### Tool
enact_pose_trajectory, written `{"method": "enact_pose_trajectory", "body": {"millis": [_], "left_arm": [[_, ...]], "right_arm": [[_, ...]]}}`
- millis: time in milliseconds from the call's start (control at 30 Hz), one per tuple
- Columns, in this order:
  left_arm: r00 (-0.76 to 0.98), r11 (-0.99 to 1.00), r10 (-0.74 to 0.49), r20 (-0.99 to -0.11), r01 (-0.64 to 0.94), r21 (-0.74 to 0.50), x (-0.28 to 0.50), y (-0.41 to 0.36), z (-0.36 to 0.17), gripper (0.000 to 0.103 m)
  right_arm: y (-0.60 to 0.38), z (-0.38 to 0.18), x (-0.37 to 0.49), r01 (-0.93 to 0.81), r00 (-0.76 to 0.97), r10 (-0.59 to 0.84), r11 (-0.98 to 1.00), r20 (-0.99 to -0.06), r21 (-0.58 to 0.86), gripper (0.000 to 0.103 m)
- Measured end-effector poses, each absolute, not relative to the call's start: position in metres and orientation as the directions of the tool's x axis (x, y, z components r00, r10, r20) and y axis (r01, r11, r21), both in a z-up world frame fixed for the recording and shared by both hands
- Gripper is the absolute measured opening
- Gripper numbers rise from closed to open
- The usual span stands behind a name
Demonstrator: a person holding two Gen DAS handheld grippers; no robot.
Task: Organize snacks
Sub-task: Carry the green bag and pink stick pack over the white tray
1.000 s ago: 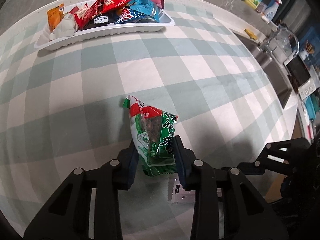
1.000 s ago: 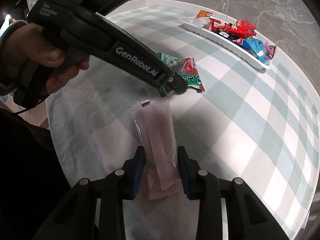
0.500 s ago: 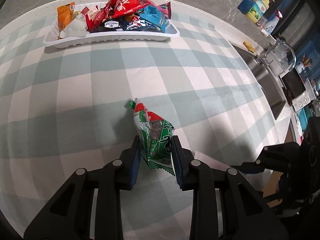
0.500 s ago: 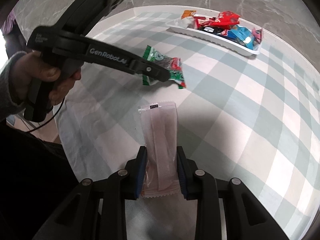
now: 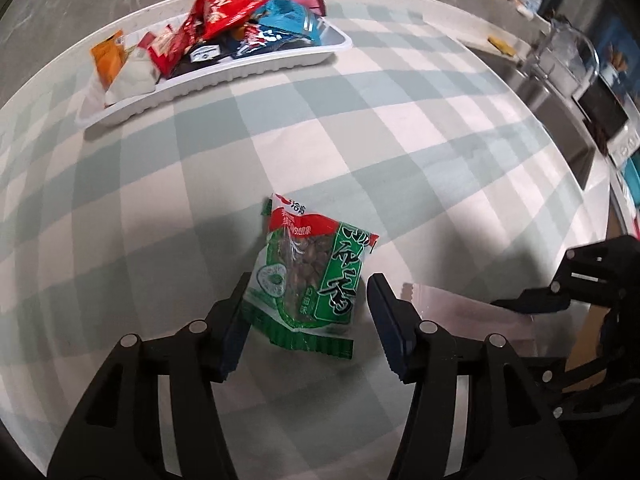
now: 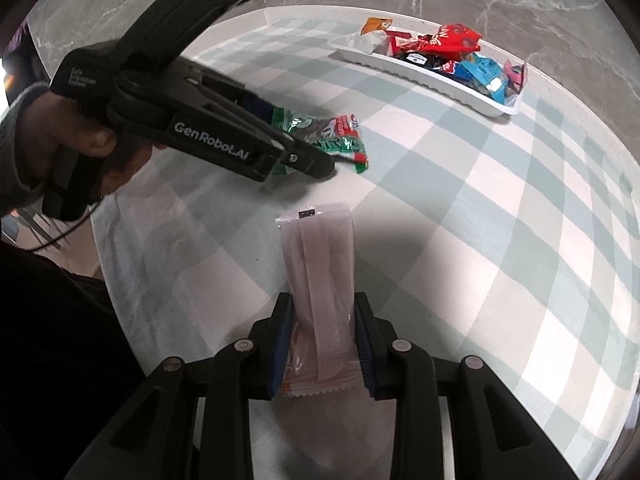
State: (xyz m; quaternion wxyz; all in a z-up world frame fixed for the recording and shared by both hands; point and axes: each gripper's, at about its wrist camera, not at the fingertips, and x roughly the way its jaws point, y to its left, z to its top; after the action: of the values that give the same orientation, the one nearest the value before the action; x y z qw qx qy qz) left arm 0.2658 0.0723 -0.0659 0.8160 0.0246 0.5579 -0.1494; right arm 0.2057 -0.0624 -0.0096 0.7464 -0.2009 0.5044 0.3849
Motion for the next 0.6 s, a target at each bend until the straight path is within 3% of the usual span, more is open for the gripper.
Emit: {"method": "enact_pose_trajectory", "body": {"millis": [400, 533, 600], "left_arm": [[0.343, 0.924, -0.139, -0.929, 0.383, 0.003, 0.279, 0.059, -0.064, 0.054], [0.320, 0.911, -0.168, -0.932, 0.412, -0.023, 0.280, 0.057, -0.068, 0.053], [0.320, 0.911, -0.173, -0.931, 0.412, -0.027, 0.281, 0.056, -0.071, 0.048]], "right_arm": [[-0.050, -0.019, 0.212, -0.795, 0.196, 0.342, 0.604, -0.919, 0.055, 0.049], [-0.047, -0.020, 0.214, -0.796, 0.198, 0.344, 0.603, -0.918, 0.055, 0.049], [-0.047, -0.020, 0.215, -0.794, 0.193, 0.348, 0.605, -0.917, 0.062, 0.048]]}}
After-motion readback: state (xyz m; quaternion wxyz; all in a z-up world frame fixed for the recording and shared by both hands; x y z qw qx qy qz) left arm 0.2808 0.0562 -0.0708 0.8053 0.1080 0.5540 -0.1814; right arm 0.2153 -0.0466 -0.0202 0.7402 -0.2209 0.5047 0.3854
